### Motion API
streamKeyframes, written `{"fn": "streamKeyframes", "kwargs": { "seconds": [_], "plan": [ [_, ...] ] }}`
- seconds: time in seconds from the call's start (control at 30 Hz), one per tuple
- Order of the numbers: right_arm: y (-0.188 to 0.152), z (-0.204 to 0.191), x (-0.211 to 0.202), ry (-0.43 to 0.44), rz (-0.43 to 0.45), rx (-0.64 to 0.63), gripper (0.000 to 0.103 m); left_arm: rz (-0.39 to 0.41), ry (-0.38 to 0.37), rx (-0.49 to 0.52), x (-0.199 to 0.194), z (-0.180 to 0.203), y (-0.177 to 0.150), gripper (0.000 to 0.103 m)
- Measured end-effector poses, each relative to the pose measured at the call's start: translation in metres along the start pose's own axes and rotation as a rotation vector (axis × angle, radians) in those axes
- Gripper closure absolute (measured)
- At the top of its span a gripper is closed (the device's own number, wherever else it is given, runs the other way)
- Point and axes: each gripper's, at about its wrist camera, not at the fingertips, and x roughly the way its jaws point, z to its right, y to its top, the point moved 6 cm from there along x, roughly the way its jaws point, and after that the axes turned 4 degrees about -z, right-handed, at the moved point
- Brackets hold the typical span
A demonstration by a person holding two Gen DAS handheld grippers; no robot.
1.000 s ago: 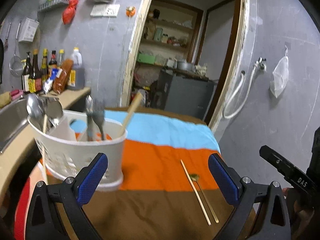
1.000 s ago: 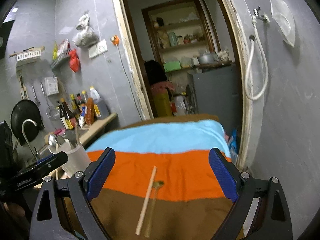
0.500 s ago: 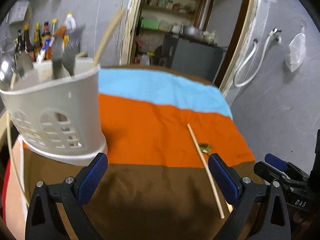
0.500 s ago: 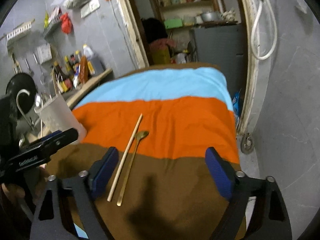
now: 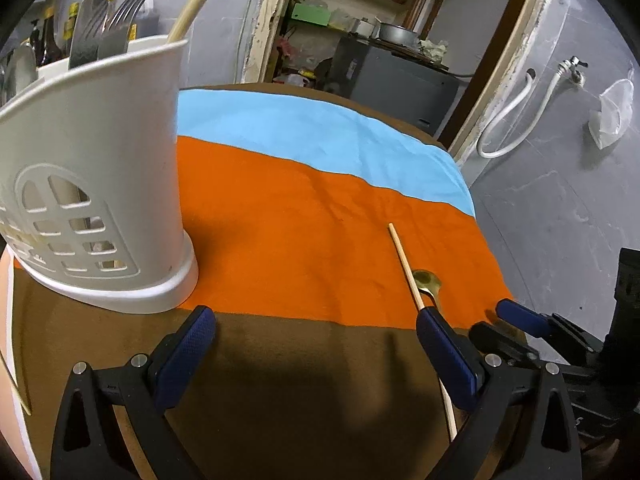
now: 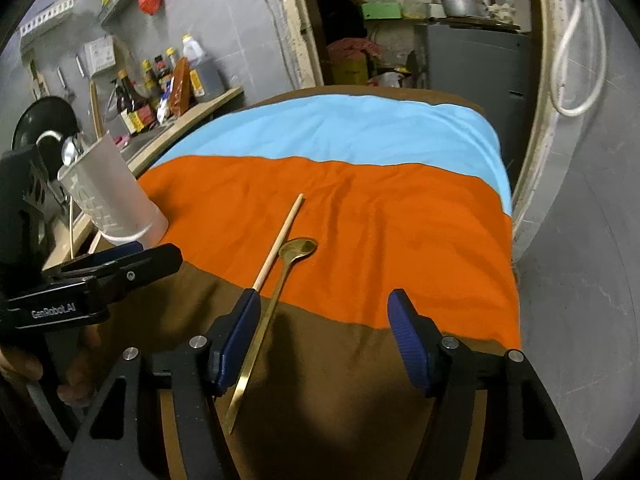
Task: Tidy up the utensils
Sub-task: 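Grasp the last chopstick with the left gripper while the right gripper grasps the gold spoon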
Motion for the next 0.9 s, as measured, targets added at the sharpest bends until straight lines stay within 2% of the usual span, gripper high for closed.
{"fn": "streamKeyframes", "kwargs": {
  "seconds": [0.27,0.53,0.63,0.7,0.77,0.83,0.9],
  "plan": [
    [0.001,-0.006,0.022,-0.003,-0.073,-0.038,0.042,-0.019,-0.02,-0.029,0.004,-0.005,0.001,0.002],
    [0.009,-0.006,0.033,-0.049,-0.09,-0.076,0.042,-0.033,-0.054,-0.017,0.008,0.001,0.005,0.007],
    [0.015,-0.002,0.036,-0.069,-0.09,-0.077,0.042,-0.041,-0.071,-0.001,0.009,0.007,0.006,0.012],
    [0.018,0.001,0.036,-0.071,-0.09,-0.076,0.048,-0.048,-0.085,0.009,0.011,0.011,0.007,0.017],
    [0.017,0.007,0.037,-0.08,-0.095,-0.075,0.063,-0.056,-0.106,0.021,0.014,0.018,0.008,0.022],
    [0.016,0.015,0.035,-0.065,-0.096,-0.06,0.068,-0.062,-0.135,0.027,0.016,0.025,0.009,0.029],
    [0.013,0.023,0.033,-0.059,-0.099,-0.04,0.068,-0.079,-0.164,0.036,0.022,0.033,0.011,0.04]
  ]
}}
